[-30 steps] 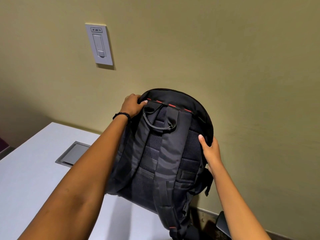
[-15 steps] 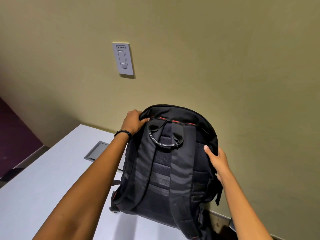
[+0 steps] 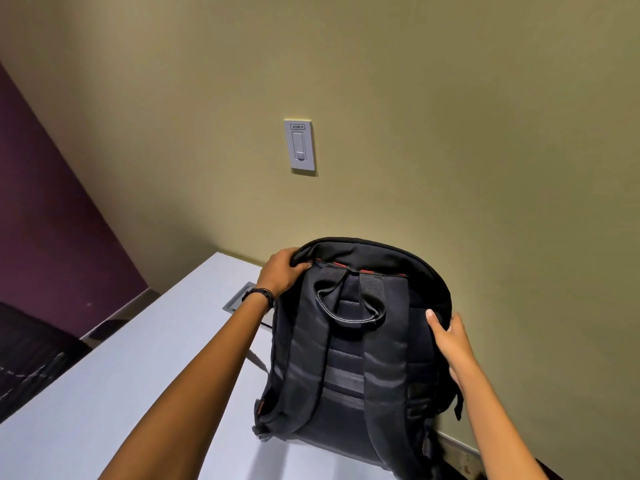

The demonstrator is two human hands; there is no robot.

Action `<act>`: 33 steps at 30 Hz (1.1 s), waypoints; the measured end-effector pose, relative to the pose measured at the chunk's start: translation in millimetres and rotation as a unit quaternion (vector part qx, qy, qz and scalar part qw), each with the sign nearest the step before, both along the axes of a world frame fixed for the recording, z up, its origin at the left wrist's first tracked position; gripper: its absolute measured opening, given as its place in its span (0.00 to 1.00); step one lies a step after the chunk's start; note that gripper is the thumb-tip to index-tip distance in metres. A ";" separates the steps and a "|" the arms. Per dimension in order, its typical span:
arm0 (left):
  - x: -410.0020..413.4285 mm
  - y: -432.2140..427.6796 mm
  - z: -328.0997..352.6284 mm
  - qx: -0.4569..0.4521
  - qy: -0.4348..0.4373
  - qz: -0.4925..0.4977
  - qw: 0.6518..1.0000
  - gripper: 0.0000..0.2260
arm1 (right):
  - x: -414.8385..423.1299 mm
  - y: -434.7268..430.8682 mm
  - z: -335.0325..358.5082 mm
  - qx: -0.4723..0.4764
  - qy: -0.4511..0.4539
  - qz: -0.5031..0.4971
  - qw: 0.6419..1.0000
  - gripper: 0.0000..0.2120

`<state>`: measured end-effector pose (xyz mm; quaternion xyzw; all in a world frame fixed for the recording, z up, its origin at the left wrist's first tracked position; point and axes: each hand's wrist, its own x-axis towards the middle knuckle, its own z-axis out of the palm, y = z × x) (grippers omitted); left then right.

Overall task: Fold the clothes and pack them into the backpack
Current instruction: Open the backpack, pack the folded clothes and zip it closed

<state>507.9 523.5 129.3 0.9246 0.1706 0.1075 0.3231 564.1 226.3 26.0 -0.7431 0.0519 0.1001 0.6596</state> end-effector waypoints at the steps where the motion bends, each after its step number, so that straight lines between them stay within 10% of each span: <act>1: -9.9 -0.9 1.4 -0.006 -0.001 0.005 1.000 0.11 | -6.6 1.1 1.7 0.003 -0.004 0.004 1.000 0.21; 17: -221.2 24.7 29.4 0.051 -0.033 0.105 0.993 0.14 | -103.3 57.7 56.9 -0.037 -0.103 0.101 0.989 0.14; 33: -409.7 151.9 66.8 0.155 -0.055 0.343 0.925 0.08 | -210.2 298.6 107.3 -0.111 -0.265 0.259 0.922 0.18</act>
